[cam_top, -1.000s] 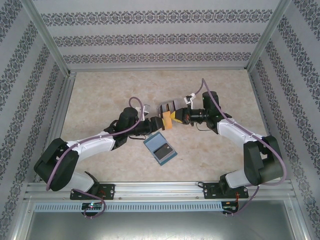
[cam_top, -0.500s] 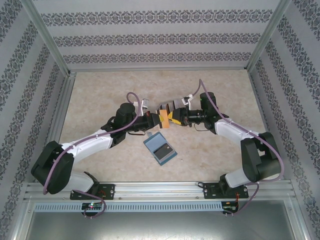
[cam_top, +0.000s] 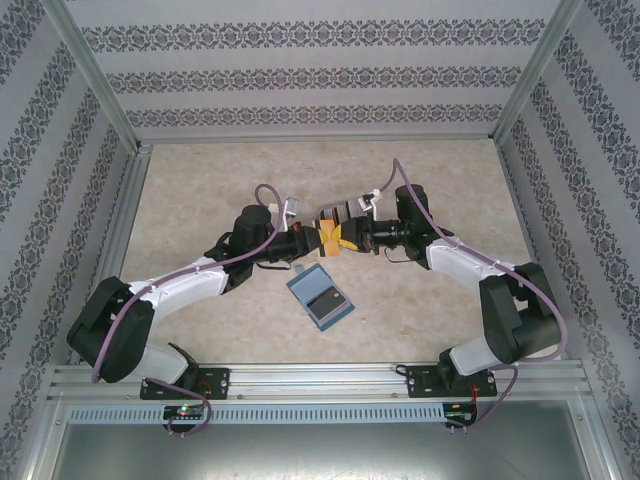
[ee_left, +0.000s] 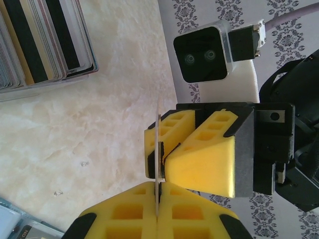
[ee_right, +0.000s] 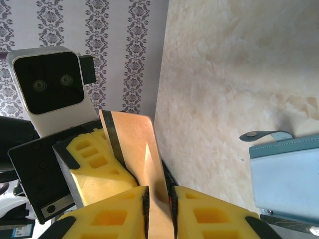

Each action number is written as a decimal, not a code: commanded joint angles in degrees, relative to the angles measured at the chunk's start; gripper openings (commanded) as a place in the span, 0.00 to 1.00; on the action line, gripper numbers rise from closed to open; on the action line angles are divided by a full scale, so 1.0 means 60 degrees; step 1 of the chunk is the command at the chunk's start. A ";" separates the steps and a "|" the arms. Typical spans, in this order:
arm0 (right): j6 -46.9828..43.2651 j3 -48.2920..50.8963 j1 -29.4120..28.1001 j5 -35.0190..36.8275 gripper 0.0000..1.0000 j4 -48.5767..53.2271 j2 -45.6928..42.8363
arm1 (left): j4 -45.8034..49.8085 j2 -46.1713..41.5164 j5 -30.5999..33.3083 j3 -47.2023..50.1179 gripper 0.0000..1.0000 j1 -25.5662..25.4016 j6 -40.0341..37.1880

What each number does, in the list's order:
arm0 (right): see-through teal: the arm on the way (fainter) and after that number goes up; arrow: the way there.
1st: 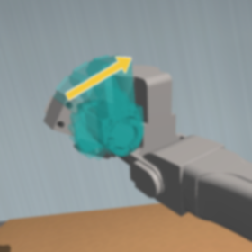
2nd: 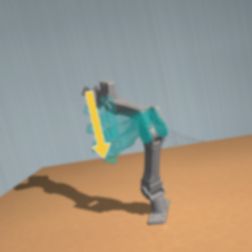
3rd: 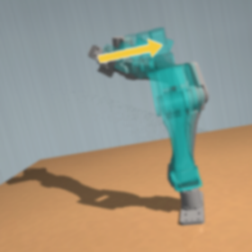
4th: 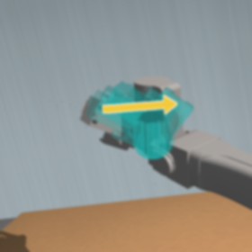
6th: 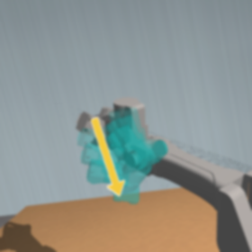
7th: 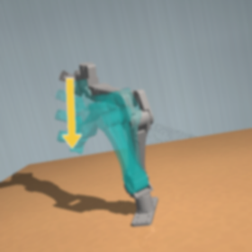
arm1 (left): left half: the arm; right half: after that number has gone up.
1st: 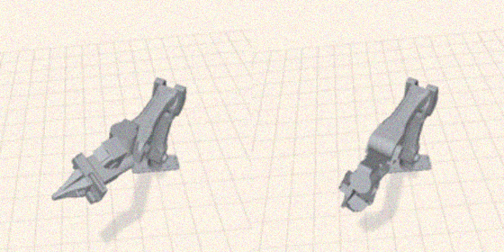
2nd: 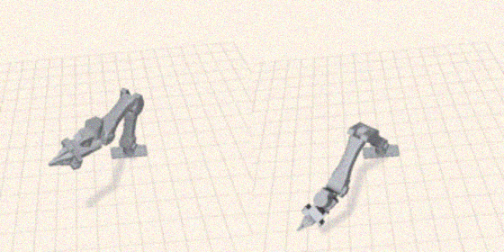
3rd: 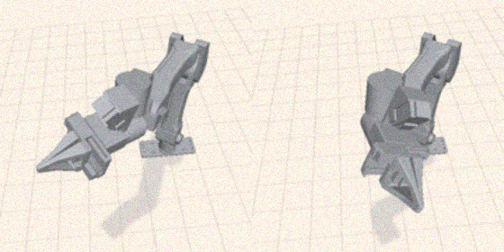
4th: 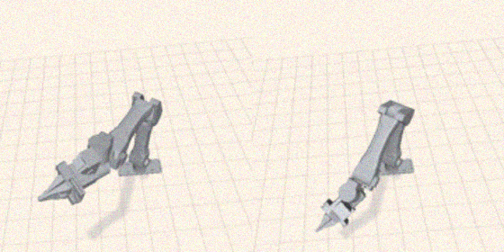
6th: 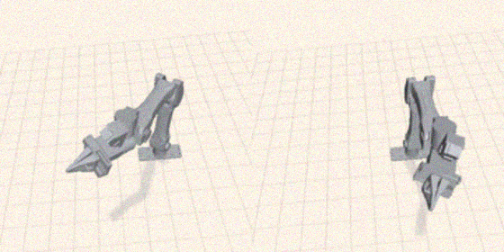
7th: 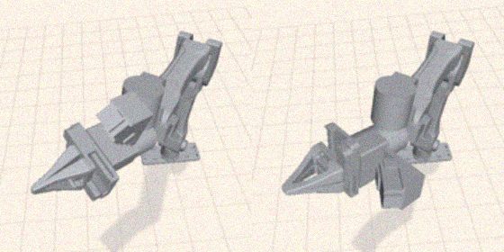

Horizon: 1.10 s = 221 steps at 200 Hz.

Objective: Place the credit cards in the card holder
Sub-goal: Pass the credit card.

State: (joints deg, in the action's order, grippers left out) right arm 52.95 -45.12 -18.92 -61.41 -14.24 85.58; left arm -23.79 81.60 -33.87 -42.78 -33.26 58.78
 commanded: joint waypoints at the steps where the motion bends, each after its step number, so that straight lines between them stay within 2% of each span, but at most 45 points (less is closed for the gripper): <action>1: 0.0096 -0.0009 -0.0241 -0.0642 0.22 -0.0739 0.0055 | -0.0505 0.0249 -0.0196 -0.0201 0.00 0.0122 0.0170; 69: 0.0386 0.0020 -0.0333 -0.0864 0.21 -0.1369 0.0162 | -0.0894 0.0709 -0.0566 -0.0338 0.00 0.0209 0.0361; 88: 0.0603 0.0035 -0.0334 -0.1018 0.26 -0.1712 0.0172 | -0.1462 0.0889 -0.0720 -0.0225 0.00 0.0308 0.0670; 110: 0.0640 0.0021 -0.0326 -0.0987 0.17 -0.1714 0.0180 | -0.1701 0.1092 -0.0840 -0.0218 0.00 0.0386 0.0811; 136: 0.0557 0.0042 -0.0214 -0.0933 0.05 -0.1574 0.0235 | -0.0699 0.0844 -0.0642 -0.0346 0.01 0.0421 0.0300; 146: 0.0528 0.0075 -0.0152 -0.0913 0.03 -0.1540 0.0260 | -0.0229 0.0667 -0.0514 -0.0401 0.12 0.0476 0.0045; 158: 0.0411 0.0119 -0.0061 -0.0787 0.02 -0.1381 0.0268 | 0.0518 0.0474 -0.0390 -0.0493 0.31 0.0550 -0.0354; 165: 0.0331 0.0170 0.0006 -0.0691 0.03 -0.1247 0.0268 | 0.1110 0.0337 -0.0254 -0.0594 0.37 0.0588 -0.0686; 199: 0.0089 0.0566 0.0522 -0.0454 0.02 -0.0870 0.0283 | 0.4948 -0.0019 0.0911 -0.1281 0.45 0.0710 -0.2895; 221: -0.0626 0.0654 0.0804 -0.0187 0.02 0.0055 0.0177 | 0.6629 -0.0026 0.1673 -0.1504 0.47 0.0796 -0.3922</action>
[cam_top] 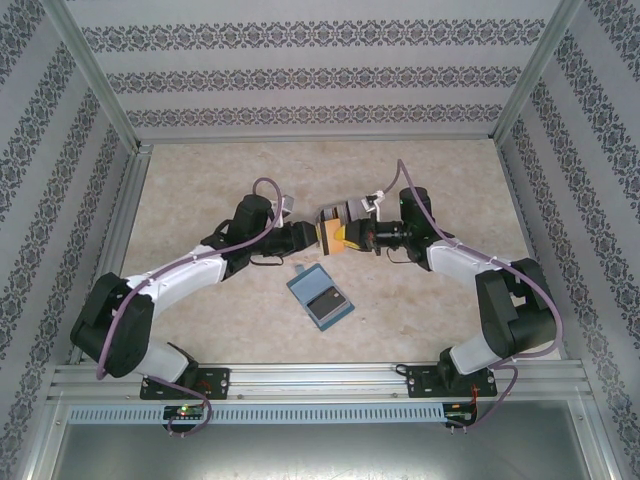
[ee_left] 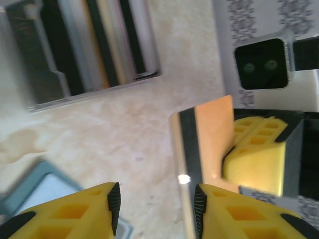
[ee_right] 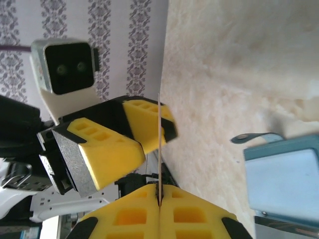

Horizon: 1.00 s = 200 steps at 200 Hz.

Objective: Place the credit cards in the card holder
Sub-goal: Pass the credit card, then rotate the card holder at the center of the table.

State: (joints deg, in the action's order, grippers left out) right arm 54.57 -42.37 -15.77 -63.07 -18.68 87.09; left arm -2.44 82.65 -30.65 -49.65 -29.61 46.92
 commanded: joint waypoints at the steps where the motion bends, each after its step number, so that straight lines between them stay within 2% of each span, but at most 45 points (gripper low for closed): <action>1: -0.0930 0.0193 0.0282 0.0123 0.02 0.0840 -0.0080 | 0.3122 -0.0206 0.1168 -0.0364 0.48 0.0188 -0.1981; 23: -0.1641 0.0131 0.0288 0.0461 0.02 0.1768 -0.0172 | 0.4090 0.0183 0.1341 -0.0724 0.50 0.0188 -0.2751; 43: -0.1721 0.0162 0.0288 0.0489 0.02 0.1834 -0.0145 | 0.4485 0.0813 0.0901 -0.1093 0.52 0.0189 -0.3248; 66: -0.1766 0.0162 0.0291 0.0420 0.03 0.1896 -0.0115 | 0.4887 0.1434 0.1195 -0.1560 0.54 0.0188 -0.3740; 103: -0.1799 0.0257 0.0273 0.0392 0.03 0.1911 -0.0114 | 0.5442 0.2545 0.0734 -0.2450 0.53 0.0141 -0.4431; 128: -0.1780 0.0279 0.0290 0.0345 0.04 0.1918 -0.0123 | 0.6021 0.2990 0.1126 -0.2849 0.52 0.0144 -0.4797; 182: -0.1812 0.0207 0.0306 0.0343 0.05 0.1943 -0.0013 | 0.6435 0.3758 0.1077 -0.3351 0.46 0.0098 -0.5152; 200: -0.1799 0.0206 0.0299 0.0310 0.05 0.1952 0.0010 | 0.6427 0.3954 0.1113 -0.3520 0.38 0.0100 -0.5184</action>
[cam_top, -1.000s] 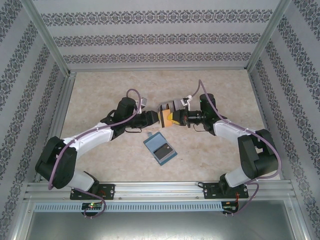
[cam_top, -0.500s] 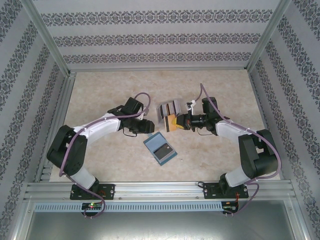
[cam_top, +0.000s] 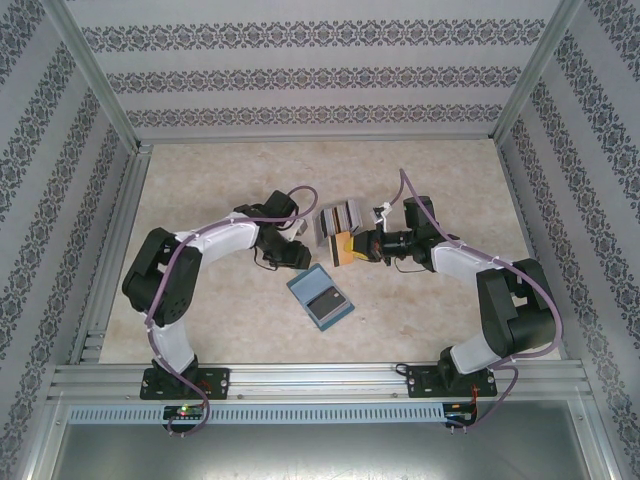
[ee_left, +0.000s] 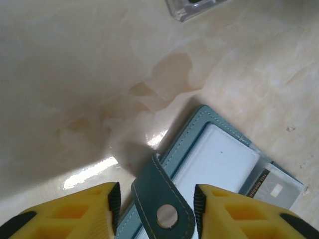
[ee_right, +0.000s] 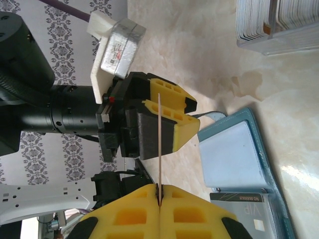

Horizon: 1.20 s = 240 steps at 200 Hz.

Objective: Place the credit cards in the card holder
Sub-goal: Rotate the card holder at the center of the table.

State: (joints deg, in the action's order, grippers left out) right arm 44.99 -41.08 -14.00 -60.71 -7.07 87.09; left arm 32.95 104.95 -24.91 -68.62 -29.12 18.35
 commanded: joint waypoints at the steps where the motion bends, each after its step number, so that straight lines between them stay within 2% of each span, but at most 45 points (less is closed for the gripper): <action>1: -0.0203 -0.0009 0.0004 -0.0088 0.05 0.0005 0.0006 | 0.0529 0.0243 0.0154 -0.0371 0.38 0.0020 -0.0422; 31: -0.0236 0.0020 0.0004 -0.0079 0.05 0.0094 -0.0024 | 0.0371 0.0319 0.0389 -0.0510 0.15 0.0029 -0.0281; 67: -0.0706 0.0032 -0.0366 0.0568 0.05 0.0955 -0.0228 | 0.0138 0.0012 0.0834 0.0090 0.00 0.0238 0.0274; 105: -0.0646 0.0123 -0.1476 0.2167 0.05 0.1226 -0.0266 | -0.1043 -0.0913 0.0966 0.2128 0.00 0.0819 0.1806; 121: -0.0479 0.0112 -0.1898 0.2573 0.05 0.1054 -0.0167 | -0.1420 -0.1405 0.1167 0.2977 0.00 0.1058 0.2527; 149: -0.0347 -0.0067 -0.2507 0.2884 0.04 0.0873 0.0360 | -0.2019 -0.2101 0.0741 0.4033 0.00 0.1104 0.3329; 209: 0.0144 0.0349 -0.3059 0.3467 0.04 0.0254 0.1111 | -0.1585 -0.3716 0.0903 0.5305 0.00 0.1065 0.3986; 240: 0.0277 0.0192 -0.3273 0.3290 0.04 0.0040 0.1325 | -0.1588 -0.3901 0.0826 0.5526 0.00 0.1041 0.4028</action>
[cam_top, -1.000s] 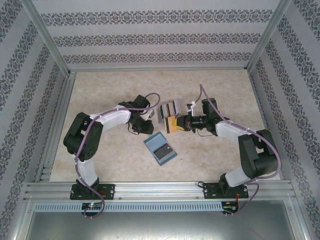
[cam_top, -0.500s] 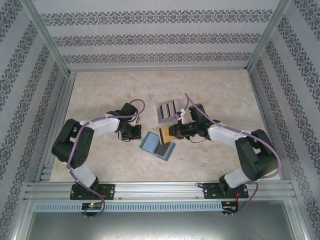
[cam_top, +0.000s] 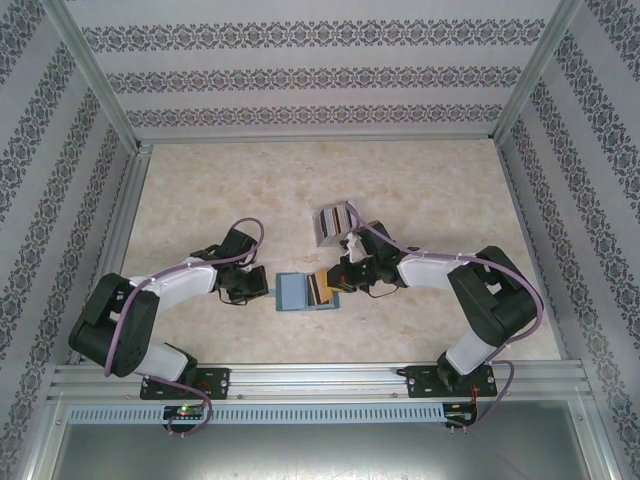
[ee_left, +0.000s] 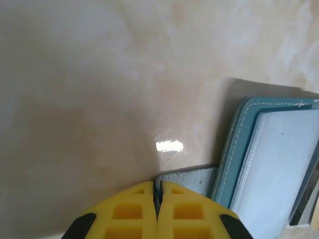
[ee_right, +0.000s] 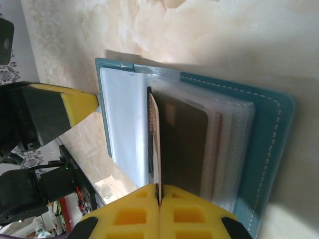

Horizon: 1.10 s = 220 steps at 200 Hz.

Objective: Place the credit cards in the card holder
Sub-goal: Rotate the card holder at the center of the table, then insert the credit card into the card slot.

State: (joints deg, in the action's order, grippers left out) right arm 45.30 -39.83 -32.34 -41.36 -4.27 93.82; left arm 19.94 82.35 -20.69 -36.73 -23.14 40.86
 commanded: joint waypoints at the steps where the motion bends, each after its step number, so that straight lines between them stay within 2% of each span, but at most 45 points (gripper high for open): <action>1: 0.0227 -0.0021 -0.0226 0.0052 0.04 -0.0429 0.0208 | 0.0576 -0.0133 0.0115 0.0207 0.00 0.0038 0.0278; 121: 0.0550 -0.0516 -0.0613 -0.0352 0.04 -0.1030 0.1231 | 0.0289 0.0078 -0.0013 0.0307 0.01 -0.0172 0.0291; 183: 0.0315 -0.0475 -0.0435 -0.0392 0.04 -0.0453 0.0241 | 0.0800 0.0068 0.0500 0.0171 0.00 -0.0161 0.0186; 220: 0.0315 -0.0444 -0.0386 -0.0401 0.04 -0.0518 0.0201 | 0.0771 0.0060 0.0521 0.0131 0.01 -0.0167 0.0231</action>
State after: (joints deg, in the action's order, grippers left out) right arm 48.01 -42.26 -35.00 -43.11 -7.99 95.85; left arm 19.92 82.19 -20.10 -36.45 -23.57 42.11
